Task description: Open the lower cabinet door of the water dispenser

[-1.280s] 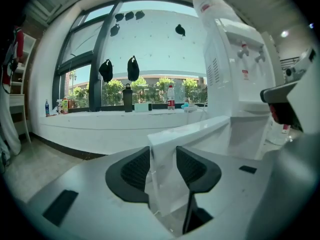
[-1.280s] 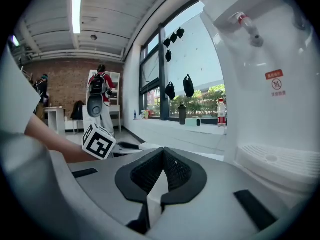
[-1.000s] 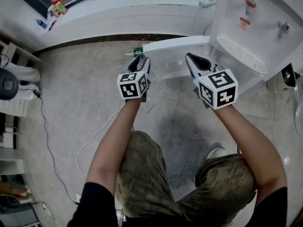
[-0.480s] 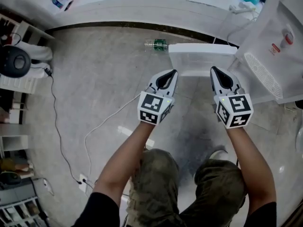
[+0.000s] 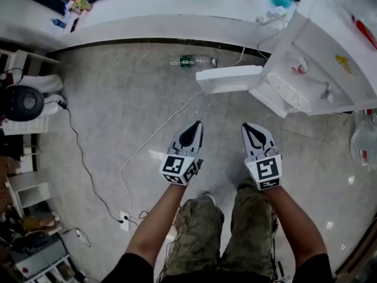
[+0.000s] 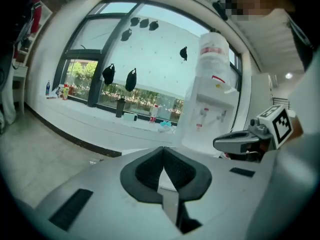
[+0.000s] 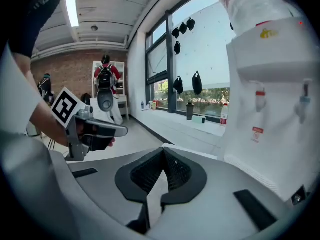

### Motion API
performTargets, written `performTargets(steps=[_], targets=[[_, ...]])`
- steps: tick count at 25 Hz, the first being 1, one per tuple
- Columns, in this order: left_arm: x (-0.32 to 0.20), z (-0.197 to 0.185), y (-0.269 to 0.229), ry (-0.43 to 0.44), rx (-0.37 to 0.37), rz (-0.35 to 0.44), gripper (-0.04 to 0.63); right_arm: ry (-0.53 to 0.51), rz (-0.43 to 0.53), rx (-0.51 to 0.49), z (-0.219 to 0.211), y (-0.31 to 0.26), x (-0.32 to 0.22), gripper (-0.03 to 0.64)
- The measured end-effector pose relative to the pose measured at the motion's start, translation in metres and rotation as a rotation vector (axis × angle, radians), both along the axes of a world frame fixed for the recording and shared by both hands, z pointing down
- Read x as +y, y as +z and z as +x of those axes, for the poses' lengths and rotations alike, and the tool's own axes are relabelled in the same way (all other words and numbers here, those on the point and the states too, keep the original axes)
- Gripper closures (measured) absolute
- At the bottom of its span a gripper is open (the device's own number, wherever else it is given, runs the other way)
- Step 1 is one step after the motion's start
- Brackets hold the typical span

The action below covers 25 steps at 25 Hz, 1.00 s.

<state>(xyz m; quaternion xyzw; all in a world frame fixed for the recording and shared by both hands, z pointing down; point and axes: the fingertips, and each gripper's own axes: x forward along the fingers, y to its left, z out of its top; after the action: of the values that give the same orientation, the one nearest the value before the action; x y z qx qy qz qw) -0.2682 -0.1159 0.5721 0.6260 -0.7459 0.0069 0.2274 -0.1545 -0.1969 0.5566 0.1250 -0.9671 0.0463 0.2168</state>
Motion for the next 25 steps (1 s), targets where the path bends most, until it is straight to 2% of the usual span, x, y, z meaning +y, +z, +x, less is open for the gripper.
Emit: performTargets(steps=[3, 5, 7, 10, 13, 17, 21, 25], targets=[[0.028, 0.024, -0.019, 0.027, 0.058, -0.049, 0.591, 0.03, -0.022, 0.03, 0.035, -0.035, 0.022, 0.618], [0.046, 0.042, -0.023, 0.077, 0.075, -0.101, 0.591, 0.012, 0.01, 0.067, 0.061, -0.057, 0.036, 0.618], [0.062, 0.056, -0.032, 0.159, 0.053, -0.147, 0.591, -0.002, 0.054, 0.097, 0.083, -0.082, 0.044, 0.618], [0.082, 0.058, -0.067, 0.248, 0.013, -0.165, 0.591, 0.074, 0.051, 0.125, 0.108, -0.128, 0.044, 0.618], [0.098, 0.05, -0.123, 0.241, 0.002, -0.139, 0.591, 0.185, 0.012, 0.097, 0.125, -0.173, 0.054, 0.618], [0.112, 0.05, -0.217, 0.192, -0.001, -0.043, 0.591, 0.288, 0.016, 0.053, 0.141, -0.245, 0.077, 0.618], [0.13, 0.057, -0.312, 0.161, 0.006, 0.048, 0.591, 0.36, 0.016, -0.001, 0.157, -0.317, 0.102, 0.618], [0.16, 0.068, -0.391, 0.127, -0.023, 0.086, 0.591, 0.385, 0.003, -0.035, 0.178, -0.381, 0.129, 0.618]])
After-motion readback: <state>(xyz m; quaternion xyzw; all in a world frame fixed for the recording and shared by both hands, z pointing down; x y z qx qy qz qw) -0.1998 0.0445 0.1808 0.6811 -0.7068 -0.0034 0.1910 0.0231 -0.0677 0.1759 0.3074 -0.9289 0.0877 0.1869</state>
